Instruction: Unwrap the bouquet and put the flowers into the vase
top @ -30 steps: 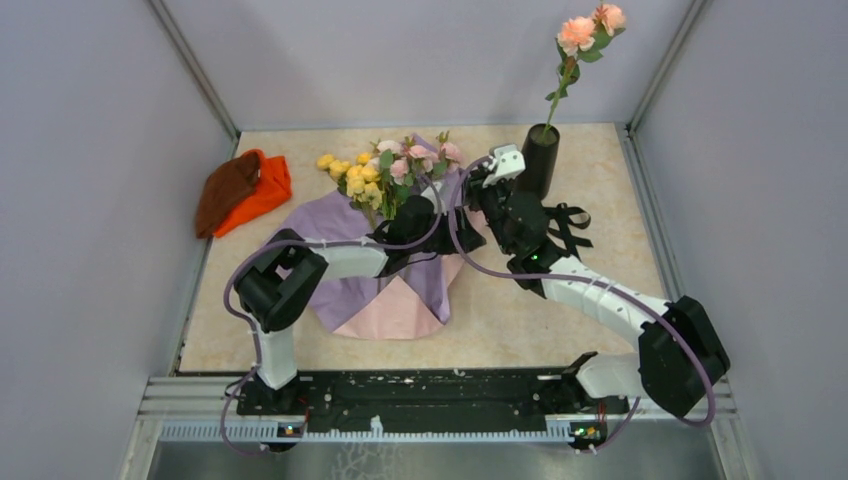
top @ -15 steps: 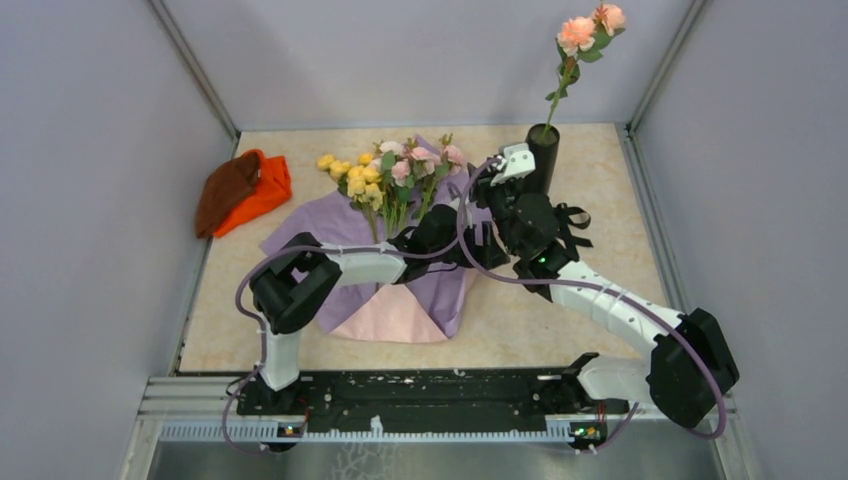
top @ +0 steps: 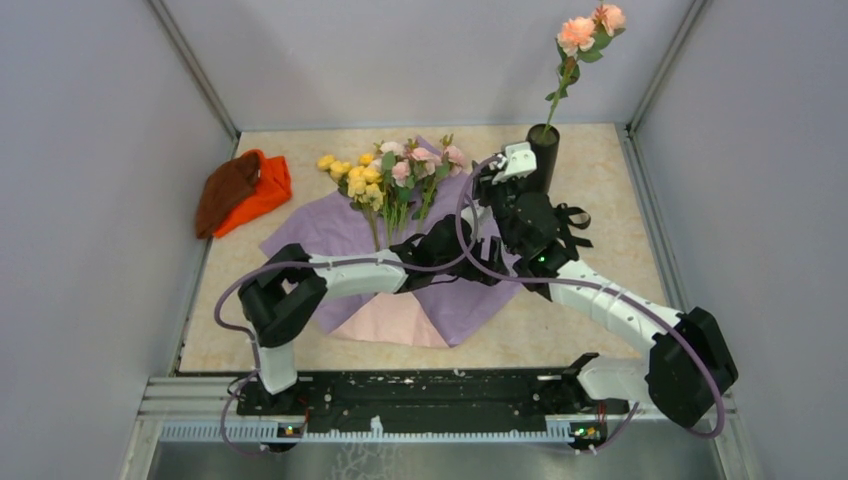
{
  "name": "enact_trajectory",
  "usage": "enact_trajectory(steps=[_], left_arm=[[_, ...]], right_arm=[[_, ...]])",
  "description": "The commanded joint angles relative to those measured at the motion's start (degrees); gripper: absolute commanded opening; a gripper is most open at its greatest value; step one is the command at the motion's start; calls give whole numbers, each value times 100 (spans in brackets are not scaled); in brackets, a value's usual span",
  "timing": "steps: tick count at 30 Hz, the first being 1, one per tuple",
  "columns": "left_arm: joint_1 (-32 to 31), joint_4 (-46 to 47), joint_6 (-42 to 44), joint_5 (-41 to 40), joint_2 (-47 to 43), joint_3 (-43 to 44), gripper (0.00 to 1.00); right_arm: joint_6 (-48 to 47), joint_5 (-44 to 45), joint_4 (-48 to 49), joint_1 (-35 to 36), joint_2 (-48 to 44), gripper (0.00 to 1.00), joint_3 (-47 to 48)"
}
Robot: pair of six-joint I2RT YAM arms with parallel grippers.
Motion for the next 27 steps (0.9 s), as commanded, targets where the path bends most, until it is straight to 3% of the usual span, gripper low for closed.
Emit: enact_trajectory(steps=[1, 9, 15, 23, 27], left_arm=[[66, -300, 422, -1376, -797, -329, 90], [335, -562, 553, -3391, -1529, -1275, 90], [399, -616, 694, -4025, -2009, -1645, 90], [582, -943, 444, -4726, -2579, -2039, 91], [711, -1130, 417, -4896, -2906, -2213, 91]], right_arm=[[199, 252, -241, -66, 387, 42, 297], [1146, 309, -1383, -68, 1561, 47, 1167], [1600, 108, -1191, -78, 1642, 45, 1161], [2092, -454, -2301, -78, 2371, 45, 1931], [2153, -1151, -2233, -70, 2667, 46, 1899]])
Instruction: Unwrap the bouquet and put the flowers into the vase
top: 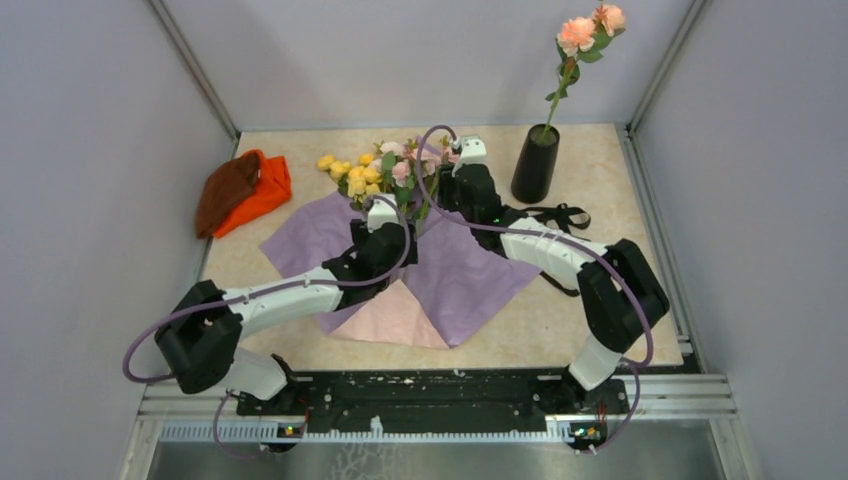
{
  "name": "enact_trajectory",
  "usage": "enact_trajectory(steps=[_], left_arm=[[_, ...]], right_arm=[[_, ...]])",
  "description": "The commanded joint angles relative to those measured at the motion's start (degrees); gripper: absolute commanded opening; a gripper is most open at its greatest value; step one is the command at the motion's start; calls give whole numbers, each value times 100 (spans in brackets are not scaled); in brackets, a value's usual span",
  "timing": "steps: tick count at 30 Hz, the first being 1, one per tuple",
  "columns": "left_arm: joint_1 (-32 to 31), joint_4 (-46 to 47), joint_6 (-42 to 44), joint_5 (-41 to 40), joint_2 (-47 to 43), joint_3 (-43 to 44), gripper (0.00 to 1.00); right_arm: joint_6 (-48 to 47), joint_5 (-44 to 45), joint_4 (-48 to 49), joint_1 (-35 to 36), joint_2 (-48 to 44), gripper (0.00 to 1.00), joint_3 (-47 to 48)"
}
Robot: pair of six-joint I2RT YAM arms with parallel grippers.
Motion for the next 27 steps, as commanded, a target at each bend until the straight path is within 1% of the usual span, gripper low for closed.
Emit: enact_trajectory(steps=[1, 4, 9, 13, 15, 21, 27], left_arm=[[149, -243, -94, -389, -416, -174, 90], [337, -236, -71, 69, -440, -292, 90], [417, 58, -96, 745, -286, -533, 90], [423, 314, -123, 909, 10, -599, 90], [427, 250, -196, 1044, 51, -546, 90], [418, 236, -393, 1687, -500, -881, 88], [408, -187, -661, 2211, -1091, -1300, 88]], right_arm=[[220, -896, -68, -26, 287, 46, 124], [251, -1110, 90, -26, 326, 46, 19], [220, -1029, 101, -28, 242, 46, -72], [214, -1055, 242, -32, 164, 46, -195], [212, -1068, 247, -21, 156, 46, -226], [205, -913, 265, -26, 132, 46, -294], [189, -838, 349, -26, 151, 47, -341]])
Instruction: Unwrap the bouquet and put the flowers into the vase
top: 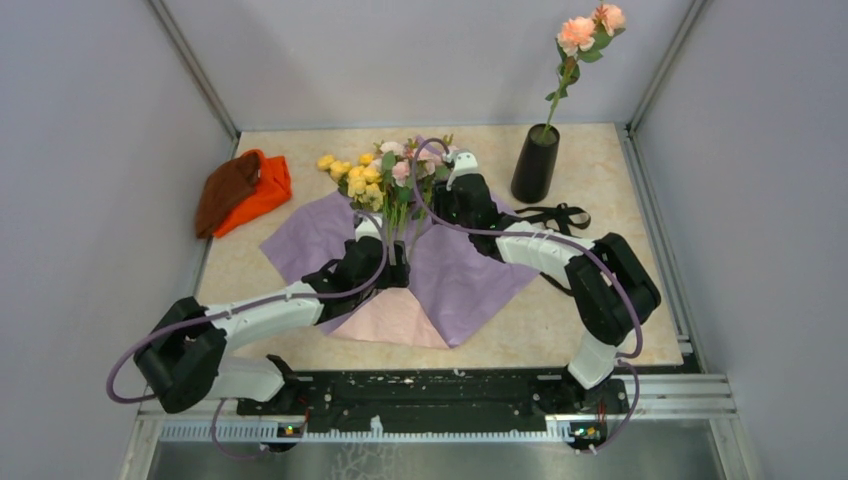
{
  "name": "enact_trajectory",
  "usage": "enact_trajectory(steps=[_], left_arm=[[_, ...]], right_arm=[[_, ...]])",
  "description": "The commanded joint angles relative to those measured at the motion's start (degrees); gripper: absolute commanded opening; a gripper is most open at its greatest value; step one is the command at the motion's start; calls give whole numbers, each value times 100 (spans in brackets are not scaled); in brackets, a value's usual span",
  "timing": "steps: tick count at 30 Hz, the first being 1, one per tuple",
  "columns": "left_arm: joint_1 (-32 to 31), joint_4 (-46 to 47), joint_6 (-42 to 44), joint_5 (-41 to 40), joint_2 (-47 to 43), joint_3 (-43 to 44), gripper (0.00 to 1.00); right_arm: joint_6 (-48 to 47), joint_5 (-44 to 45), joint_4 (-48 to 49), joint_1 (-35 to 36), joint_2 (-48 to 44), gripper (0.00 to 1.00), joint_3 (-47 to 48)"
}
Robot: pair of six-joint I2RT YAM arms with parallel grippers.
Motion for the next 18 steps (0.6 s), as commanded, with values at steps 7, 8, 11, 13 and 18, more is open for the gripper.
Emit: enact_trajectory(steps=[7, 8, 11, 13, 18], left_arm=[[-22, -427, -632, 886, -1081, -785, 86], [-23, -582, -668, 894, -1142, -813, 86], [-59, -907, -871, 790, -1391, -891, 86], [-65, -1032, -1080, 392, -1616, -1001, 86], [-52, -1053, -1142, -887, -1705, -969, 87]], right_arm=[[38, 108, 473, -26, -123, 47, -93], [54, 68, 491, -26, -107, 47, -98], [67, -6, 531, -26, -12, 47, -98], [68, -85, 424, -26, 151, 47, 22], [112, -367, 311, -4, 616, 48, 244]])
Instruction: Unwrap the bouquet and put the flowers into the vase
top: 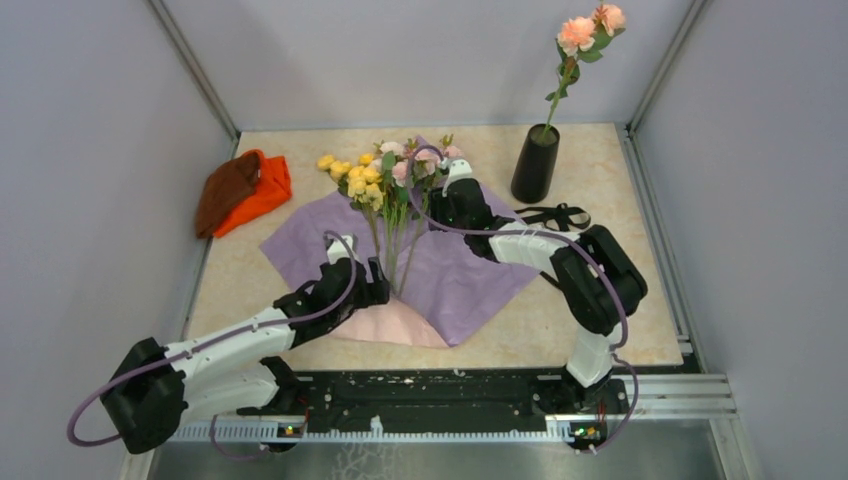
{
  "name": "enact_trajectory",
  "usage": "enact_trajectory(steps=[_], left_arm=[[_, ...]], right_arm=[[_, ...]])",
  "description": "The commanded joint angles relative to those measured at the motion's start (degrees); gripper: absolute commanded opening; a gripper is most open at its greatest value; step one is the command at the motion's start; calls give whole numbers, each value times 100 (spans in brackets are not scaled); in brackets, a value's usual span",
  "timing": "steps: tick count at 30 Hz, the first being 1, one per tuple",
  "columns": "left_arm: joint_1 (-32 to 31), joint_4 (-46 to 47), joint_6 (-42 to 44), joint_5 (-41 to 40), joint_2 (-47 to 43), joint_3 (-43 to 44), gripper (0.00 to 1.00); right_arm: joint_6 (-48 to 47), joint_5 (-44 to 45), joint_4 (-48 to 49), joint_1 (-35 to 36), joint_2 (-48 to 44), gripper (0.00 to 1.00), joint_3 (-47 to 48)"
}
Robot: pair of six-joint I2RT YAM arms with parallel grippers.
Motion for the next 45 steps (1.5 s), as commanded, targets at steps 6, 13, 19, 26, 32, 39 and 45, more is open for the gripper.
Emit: enact_trajectory(steps=[6, 13, 19, 26, 32, 39, 45], left_arm=[[240, -637, -99, -2003, 844, 876, 88], [824, -250, 179, -1599, 1335, 1105, 88], [1144, -644, 24, -1700, 1235, 1049, 88], [1419, -747, -161, -1376, 1222, 819, 88], [1444, -657, -226, -1143, 1435, 791, 87], [1666, -255, -218, -800, 1970, 718, 87], [1903, 183, -165, -367, 2400, 764, 86]], right_arm=[[145, -549, -48, 57, 791, 47, 538], [18, -446, -395, 421, 1121, 35, 1050], [54, -331, -479, 453, 1087, 20, 853], [115, 129, -453, 456, 277, 9, -84], [121, 361, -681, 458, -193, 0, -640], [96, 500, -848, 456, -41, 0, -630], [33, 657, -854, 458, 294, 0, -484]])
